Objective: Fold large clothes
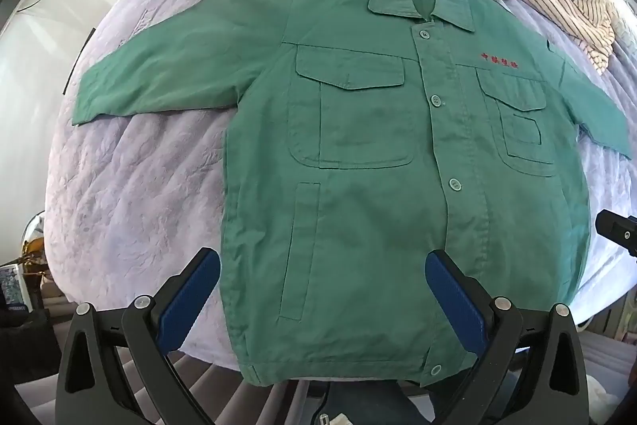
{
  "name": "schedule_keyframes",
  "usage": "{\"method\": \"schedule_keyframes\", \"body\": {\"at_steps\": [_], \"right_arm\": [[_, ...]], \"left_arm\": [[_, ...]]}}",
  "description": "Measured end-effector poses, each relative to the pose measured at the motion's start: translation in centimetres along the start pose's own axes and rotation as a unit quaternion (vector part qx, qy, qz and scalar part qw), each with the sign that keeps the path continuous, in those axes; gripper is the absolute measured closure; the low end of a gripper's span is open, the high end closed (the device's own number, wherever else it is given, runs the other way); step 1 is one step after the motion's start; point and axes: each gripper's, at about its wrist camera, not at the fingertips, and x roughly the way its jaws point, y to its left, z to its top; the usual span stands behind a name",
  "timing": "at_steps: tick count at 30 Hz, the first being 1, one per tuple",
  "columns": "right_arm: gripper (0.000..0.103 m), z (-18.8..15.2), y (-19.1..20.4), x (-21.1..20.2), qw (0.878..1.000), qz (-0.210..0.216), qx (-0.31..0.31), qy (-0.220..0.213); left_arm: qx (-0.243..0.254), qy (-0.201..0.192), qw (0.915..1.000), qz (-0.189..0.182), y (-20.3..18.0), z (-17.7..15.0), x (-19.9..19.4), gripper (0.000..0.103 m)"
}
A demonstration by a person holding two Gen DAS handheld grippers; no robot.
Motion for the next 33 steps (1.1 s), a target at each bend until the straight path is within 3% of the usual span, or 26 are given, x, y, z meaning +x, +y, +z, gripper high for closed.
{"method": "schedule_keyframes", "body": {"at_steps": [33], "right_arm": [[0.000, -0.02, 0.30, -0.01, 1.000, -0.008, -0.004, -0.007]], "left_arm": [[0.001, -0.009, 1.0000, 0.001, 0.40, 0.02, -0.08, 0.000]]}}
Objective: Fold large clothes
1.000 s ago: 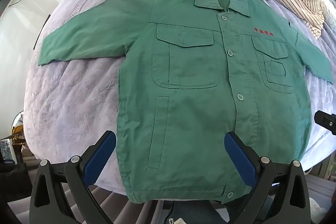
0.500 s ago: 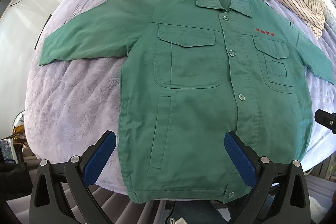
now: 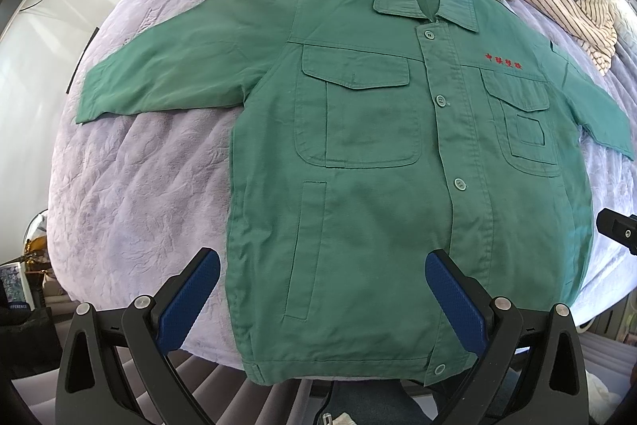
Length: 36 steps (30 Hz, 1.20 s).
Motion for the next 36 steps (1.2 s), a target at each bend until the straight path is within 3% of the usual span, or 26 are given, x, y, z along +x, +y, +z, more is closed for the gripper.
{"method": "schedule_keyframes", "body": {"at_steps": [36], "right_arm": [[0.000, -0.30, 0.53, 0.25, 1.000, 0.003, -0.001, -0.011]], "left_arm": [[-0.001, -0.002, 1.0000, 0.001, -0.13, -0.04, -0.02, 0.000]]}}
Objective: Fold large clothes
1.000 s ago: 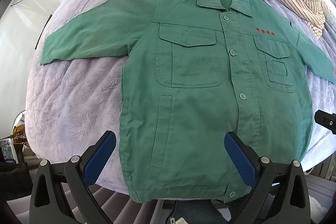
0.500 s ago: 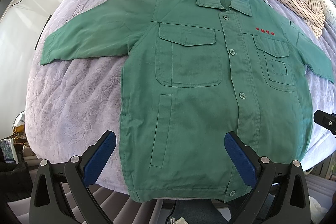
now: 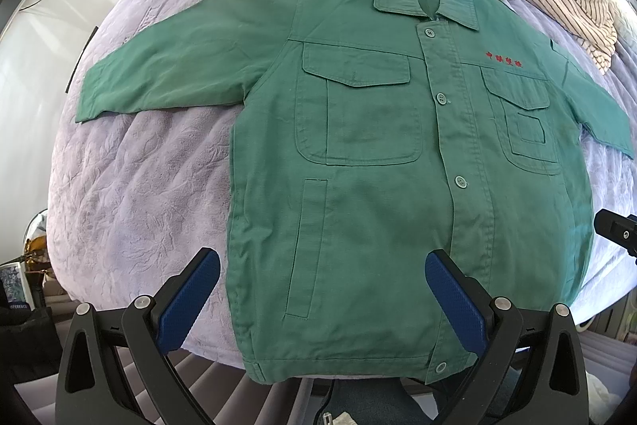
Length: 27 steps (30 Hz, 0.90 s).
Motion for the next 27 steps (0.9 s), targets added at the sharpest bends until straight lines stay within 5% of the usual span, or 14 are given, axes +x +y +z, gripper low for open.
{"method": "schedule_keyframes", "body": {"at_steps": [14, 20, 24, 27], "right_arm": [[0.000, 0.4, -0.2, 0.5, 1.000, -0.004, 0.001, 0.011], [0.000, 0.7, -0.4, 1.3, 1.000, 0.012, 0.013, 0.022], [0.000, 1.1, 0.4, 2.6, 0.999, 0.023, 0.019, 0.038], [0.000, 1.2, 2.3, 3.2, 0.999, 0.042, 0.000, 0.028]], "left_arm": [[0.000, 0.009, 1.0000, -0.002, 0.6, -0.7, 1.0, 0.000], [-0.023, 0.034, 0.9974, -0.058, 1.7, -0.1, 2.8, 0.000], [-0.066, 0.010, 0.9919, -0.108, 4.9, 1.0, 4.3, 0.000], [-0.103, -0.024, 0.9894, -0.099, 8.8, 2.5, 5.4, 0.000]]}}
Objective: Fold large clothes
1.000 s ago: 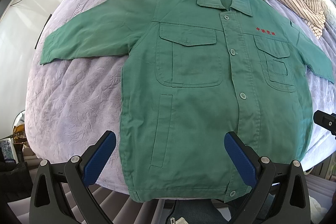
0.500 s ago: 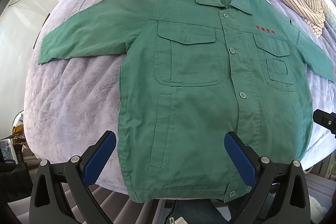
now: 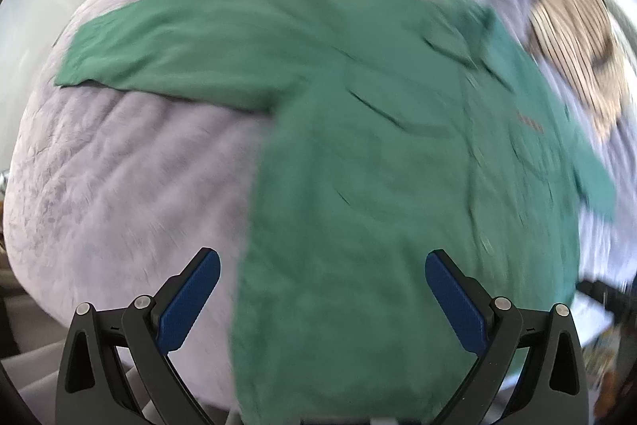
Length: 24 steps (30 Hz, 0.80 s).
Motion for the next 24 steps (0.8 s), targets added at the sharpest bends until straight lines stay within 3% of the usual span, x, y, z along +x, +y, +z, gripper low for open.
{"method": "schedule_keyframes", "body": {"at_steps": [4, 10, 13, 19, 20, 21, 22, 23, 24], "right_arm": [[0.000, 0.5, 3.4, 1.7, 0.999, 0.034, -0.031, 0.009], [0.000, 1.3, 9.6, 6.1, 0.994, 0.055, -0.086, 0.035], [0.000, 1.5, 12.2, 8.5, 0.991, 0.053, -0.114, 0.041], [0.000, 2.2, 15.4, 10.1, 0.988, 0.071, -0.128, 0.042], [0.000, 2.2, 15.7, 10.3, 0.988, 0.074, -0.129, 0.043], [0.000, 2.4, 15.1, 11.0, 0.988, 0.069, -0.127, 0.054], [0.000, 2.5, 15.2, 11.1, 0.988, 0.071, -0.128, 0.055], [0.000, 2.4, 15.0, 11.3, 0.988, 0.071, -0.127, 0.054], [0.000, 2.4, 14.9, 11.1, 0.988, 0.072, -0.127, 0.051]], "left_arm": [[-0.064, -0.053, 0.9963, 0.023, 7.3, 4.1, 0.9, 0.000], [-0.167, -0.125, 0.9750, 0.076, 19.3, 10.4, 2.8, 0.000], [-0.197, -0.141, 0.9657, 0.093, 23.6, 12.5, 3.8, 0.000], [-0.217, -0.141, 0.9585, 0.119, 26.8, 15.0, 7.2, 0.000], [-0.220, -0.145, 0.9574, 0.120, 27.0, 14.8, 7.7, 0.006], [-0.223, -0.149, 0.9562, 0.118, 27.1, 14.9, 7.6, 0.030], [-0.224, -0.144, 0.9569, 0.115, 27.0, 15.0, 7.9, 0.045], [-0.226, -0.137, 0.9585, 0.107, 27.1, 15.4, 8.2, 0.075], [-0.227, -0.137, 0.9601, 0.088, 27.4, 15.5, 8.2, 0.099]]}}
